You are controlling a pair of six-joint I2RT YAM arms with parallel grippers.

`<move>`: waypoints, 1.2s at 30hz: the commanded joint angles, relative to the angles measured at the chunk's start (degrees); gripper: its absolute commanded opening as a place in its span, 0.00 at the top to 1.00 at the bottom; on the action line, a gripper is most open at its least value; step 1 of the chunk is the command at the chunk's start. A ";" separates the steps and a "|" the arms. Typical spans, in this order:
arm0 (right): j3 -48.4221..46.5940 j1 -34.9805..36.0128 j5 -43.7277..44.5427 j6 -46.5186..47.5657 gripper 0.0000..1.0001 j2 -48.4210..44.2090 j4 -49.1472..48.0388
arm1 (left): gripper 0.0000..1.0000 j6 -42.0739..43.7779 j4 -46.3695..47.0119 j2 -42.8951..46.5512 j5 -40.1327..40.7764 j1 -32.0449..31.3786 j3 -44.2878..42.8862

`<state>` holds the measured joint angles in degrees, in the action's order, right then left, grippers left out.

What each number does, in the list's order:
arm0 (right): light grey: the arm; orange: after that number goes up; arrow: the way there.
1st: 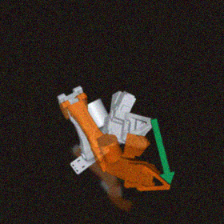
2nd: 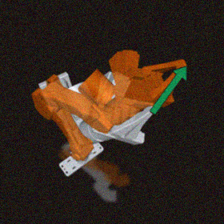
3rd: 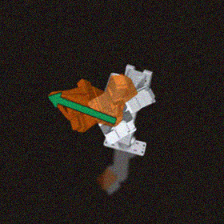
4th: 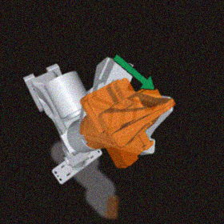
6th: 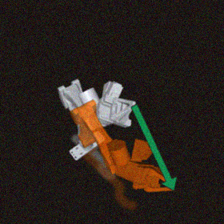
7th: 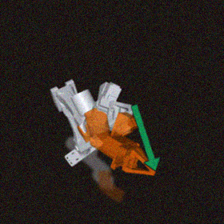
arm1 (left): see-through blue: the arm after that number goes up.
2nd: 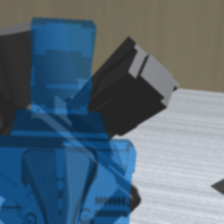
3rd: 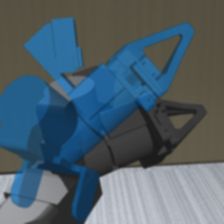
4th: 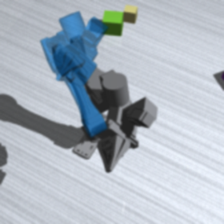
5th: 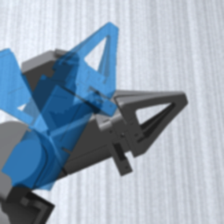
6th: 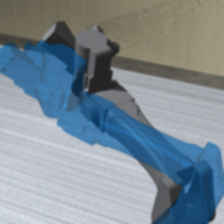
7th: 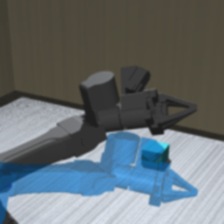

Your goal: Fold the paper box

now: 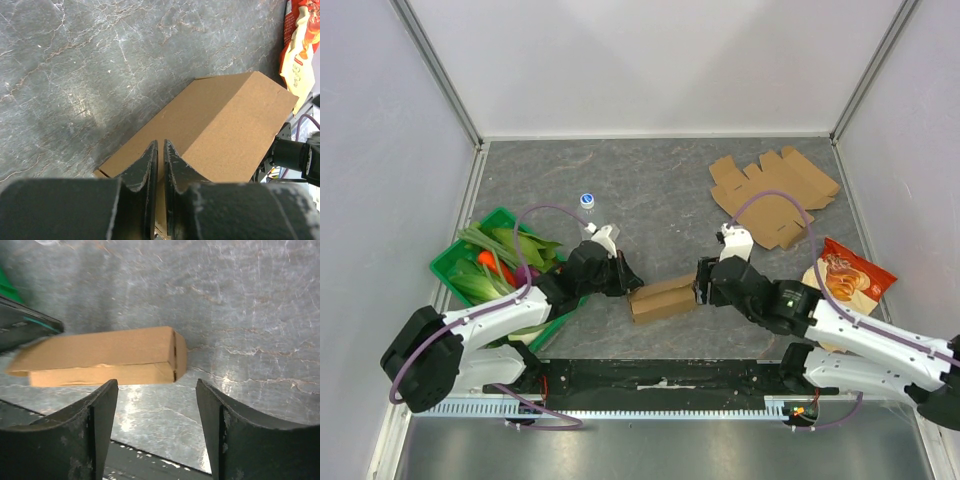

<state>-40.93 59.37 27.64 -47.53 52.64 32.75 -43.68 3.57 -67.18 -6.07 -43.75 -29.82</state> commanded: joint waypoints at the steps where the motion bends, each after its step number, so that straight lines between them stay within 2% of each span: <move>1: -9.59 -0.49 -2.15 1.21 0.27 -1.14 6.88 | 0.84 1.49 -0.22 0.29 1.14 -0.46 -2.16; 5: -13.56 -1.54 -1.37 3.23 0.27 1.93 5.22 | 0.68 5.61 -6.37 1.08 2.28 -0.64 -7.69; 8: -14.53 -2.51 1.18 5.60 0.47 6.15 2.77 | 0.62 8.78 -11.83 1.26 2.11 -0.64 -13.32; 10: -11.65 -2.60 0.84 7.52 0.62 7.47 -2.83 | 0.63 9.32 -12.27 1.61 -0.34 -0.73 -15.17; 11: -10.50 -2.51 0.23 7.89 0.69 7.65 -4.87 | 0.66 9.05 -12.01 1.52 -1.22 -0.81 -15.35; 12: -9.36 -2.51 -0.39 8.50 0.81 7.91 -6.72 | 0.73 7.92 -11.66 1.44 -2.88 -1.16 -15.00; 16: -1.29 -2.51 0.66 11.48 0.99 7.30 -16.29 | 0.80 5.98 -8.68 0.82 -3.16 -3.53 -11.41; 25: 14.20 -1.98 1.89 8.60 1.00 -2.72 -22.03 | 0.85 1.84 -1.81 2.22 0.17 -6.61 0.99; 28: 10.02 -1.89 2.24 8.42 1.00 -2.37 -18.36 | 0.80 4.30 -5.83 5.12 2.28 -6.53 -1.89; 29: 8.86 -1.89 2.16 8.42 1.00 -2.37 -17.56 | 0.74 4.83 -7.16 6.00 2.90 -6.61 -2.95; 32: 6.65 -1.98 1.28 7.01 1.00 -2.98 -16.58 | 0.66 6.24 -11.04 7.76 3.34 -6.61 -7.87; 36: 10.15 -1.89 -1.00 6.83 1.00 -5.09 -18.95 | 0.69 2.12 -7.80 8.64 -3.14 -6.62 -4.47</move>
<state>-31.29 57.21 27.75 -39.48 49.91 15.46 -39.90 -4.60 -60.29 -5.08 -50.02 -34.76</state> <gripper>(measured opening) 0.007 0.342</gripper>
